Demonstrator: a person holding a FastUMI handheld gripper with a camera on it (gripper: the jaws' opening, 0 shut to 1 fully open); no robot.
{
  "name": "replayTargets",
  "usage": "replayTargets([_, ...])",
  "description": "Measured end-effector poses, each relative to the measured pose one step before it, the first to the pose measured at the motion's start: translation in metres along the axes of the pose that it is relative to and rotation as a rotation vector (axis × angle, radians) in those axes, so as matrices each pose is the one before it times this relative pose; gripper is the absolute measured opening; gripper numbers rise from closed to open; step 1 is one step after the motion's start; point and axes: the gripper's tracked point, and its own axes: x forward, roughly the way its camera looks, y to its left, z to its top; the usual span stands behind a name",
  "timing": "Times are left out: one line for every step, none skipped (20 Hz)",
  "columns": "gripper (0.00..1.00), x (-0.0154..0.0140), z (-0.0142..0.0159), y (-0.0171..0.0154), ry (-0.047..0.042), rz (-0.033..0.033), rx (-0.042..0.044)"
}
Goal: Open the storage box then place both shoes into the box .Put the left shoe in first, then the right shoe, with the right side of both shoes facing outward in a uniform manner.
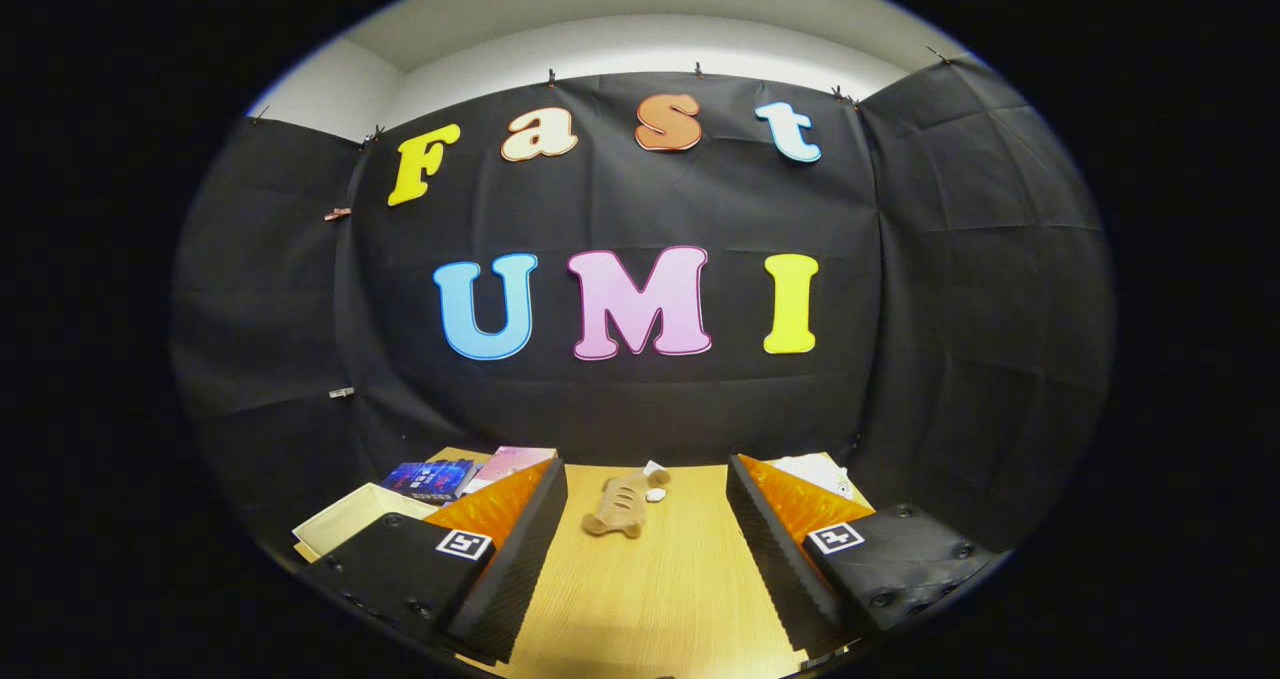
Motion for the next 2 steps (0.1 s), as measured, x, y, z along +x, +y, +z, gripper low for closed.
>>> replayTargets([0.98,-0.00175,-0.00123,-0.00069,0.00263,0.00379,0.00185])
replayTargets([0.98,-0.00175,-0.00093,-0.0002,0.00075,0.00425,0.00509])
